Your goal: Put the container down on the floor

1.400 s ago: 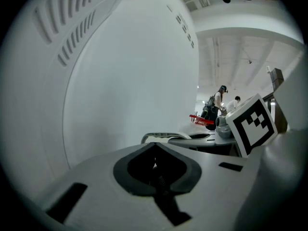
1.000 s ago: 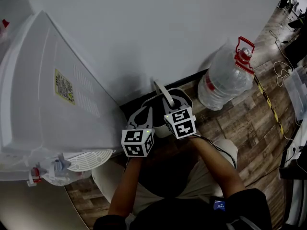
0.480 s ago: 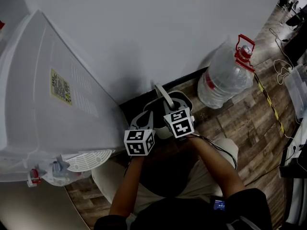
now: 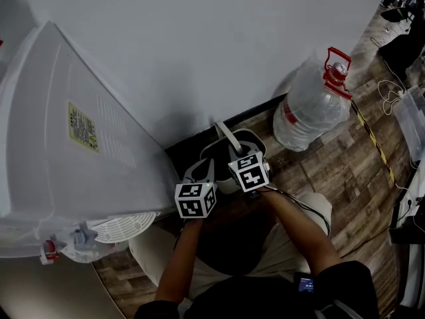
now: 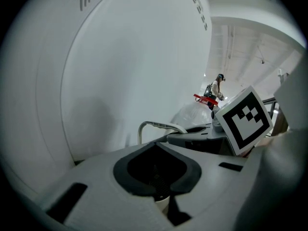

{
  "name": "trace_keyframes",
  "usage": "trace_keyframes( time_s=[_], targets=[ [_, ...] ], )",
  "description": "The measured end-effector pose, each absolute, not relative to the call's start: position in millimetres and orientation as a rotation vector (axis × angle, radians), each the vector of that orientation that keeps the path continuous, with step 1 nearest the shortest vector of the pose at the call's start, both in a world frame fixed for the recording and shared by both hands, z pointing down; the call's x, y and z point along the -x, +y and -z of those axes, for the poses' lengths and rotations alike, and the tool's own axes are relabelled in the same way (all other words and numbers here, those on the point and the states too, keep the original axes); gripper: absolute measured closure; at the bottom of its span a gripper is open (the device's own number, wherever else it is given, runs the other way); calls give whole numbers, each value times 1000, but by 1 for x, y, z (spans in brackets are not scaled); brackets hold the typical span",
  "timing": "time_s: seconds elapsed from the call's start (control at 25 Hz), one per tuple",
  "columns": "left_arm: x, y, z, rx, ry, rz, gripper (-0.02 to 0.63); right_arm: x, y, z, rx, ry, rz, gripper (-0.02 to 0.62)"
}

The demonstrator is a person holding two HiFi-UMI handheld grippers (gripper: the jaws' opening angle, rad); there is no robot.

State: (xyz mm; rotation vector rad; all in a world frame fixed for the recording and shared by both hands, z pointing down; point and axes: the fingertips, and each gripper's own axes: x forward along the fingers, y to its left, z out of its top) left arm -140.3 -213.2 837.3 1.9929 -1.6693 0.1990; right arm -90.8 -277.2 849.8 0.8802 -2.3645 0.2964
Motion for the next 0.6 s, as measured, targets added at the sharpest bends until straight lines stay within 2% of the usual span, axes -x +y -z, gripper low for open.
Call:
trace_keyframes(
  time_s=[0.6],
  targets=[
    [141,-213,-842,-1984,-1659,-182,589,79,-260,-858,-879,-2325,-353,565]
  ],
)
